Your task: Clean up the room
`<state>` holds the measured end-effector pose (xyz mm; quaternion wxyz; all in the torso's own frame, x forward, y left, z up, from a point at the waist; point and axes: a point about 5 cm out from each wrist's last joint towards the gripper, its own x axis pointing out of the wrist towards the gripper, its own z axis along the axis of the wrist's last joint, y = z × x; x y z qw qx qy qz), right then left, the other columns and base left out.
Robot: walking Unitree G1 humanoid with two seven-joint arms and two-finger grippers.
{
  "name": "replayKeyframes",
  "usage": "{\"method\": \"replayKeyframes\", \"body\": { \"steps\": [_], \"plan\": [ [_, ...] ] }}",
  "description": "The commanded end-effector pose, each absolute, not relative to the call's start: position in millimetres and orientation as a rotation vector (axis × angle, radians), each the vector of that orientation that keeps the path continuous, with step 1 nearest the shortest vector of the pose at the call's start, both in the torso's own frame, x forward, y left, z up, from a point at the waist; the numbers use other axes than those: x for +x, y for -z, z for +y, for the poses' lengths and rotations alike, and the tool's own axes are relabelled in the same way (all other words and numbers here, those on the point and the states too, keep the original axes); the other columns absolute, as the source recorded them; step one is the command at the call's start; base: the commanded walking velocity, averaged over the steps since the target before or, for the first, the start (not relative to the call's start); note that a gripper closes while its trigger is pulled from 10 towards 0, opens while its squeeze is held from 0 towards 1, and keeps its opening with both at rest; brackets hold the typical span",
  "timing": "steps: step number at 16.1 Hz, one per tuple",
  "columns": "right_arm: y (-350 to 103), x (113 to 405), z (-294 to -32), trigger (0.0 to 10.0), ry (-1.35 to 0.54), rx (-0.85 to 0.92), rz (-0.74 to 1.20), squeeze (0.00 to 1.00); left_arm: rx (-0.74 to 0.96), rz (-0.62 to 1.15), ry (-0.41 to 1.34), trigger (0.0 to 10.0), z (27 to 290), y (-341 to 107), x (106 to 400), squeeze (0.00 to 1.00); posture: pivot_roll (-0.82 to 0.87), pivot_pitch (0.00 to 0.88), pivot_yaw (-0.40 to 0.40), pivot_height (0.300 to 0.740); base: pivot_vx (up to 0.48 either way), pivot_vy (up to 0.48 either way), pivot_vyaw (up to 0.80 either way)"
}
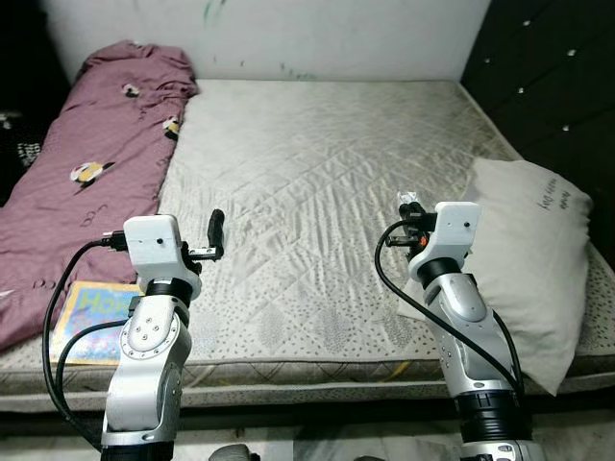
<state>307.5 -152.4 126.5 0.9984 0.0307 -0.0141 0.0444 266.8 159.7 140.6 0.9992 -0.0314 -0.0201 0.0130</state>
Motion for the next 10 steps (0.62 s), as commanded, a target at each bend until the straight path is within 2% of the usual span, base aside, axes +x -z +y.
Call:
{"method": "replayKeyframes", "body": {
  "steps": [1,4,7,10],
  "plan": [
    [-132.2,308.6,-154.6,10.0,-0.084,0.056,-0.047,0.0,-0.049,-0.045,-0.035,10.0,159.8,-141.6,270.2,0.0,0.03,0.0,-0.015,0.74,0.0,0.0,0.0],
    [-131.3,307.6,-161.9,10.0,-0.061,0.046,-0.048,0.0,-0.036,-0.041,-0.026,10.0,159.0,-140.0,276.6,0.0,0.03,0.0,-0.006,0.74,0.0,0.0,0.0],
    [-131.6,305.3,-157.9,10.0,-0.082,0.038,-0.045,0.0,-0.02,-0.034,-0.025,10.0,163.9,-137.9,272.9,0.0,0.04,0.007,-0.017,0.74,0.0,0.0,0.0],
    [-130.6,308.0,-158.7,10.0,-0.08,0.033,-0.039,0.0,-0.021,-0.03,-0.007,10.0,157.0,-135.3,271.7,0.0,0.03,0.006,-0.019,0.74,0.0,0.0,0.0]
  ]
}}
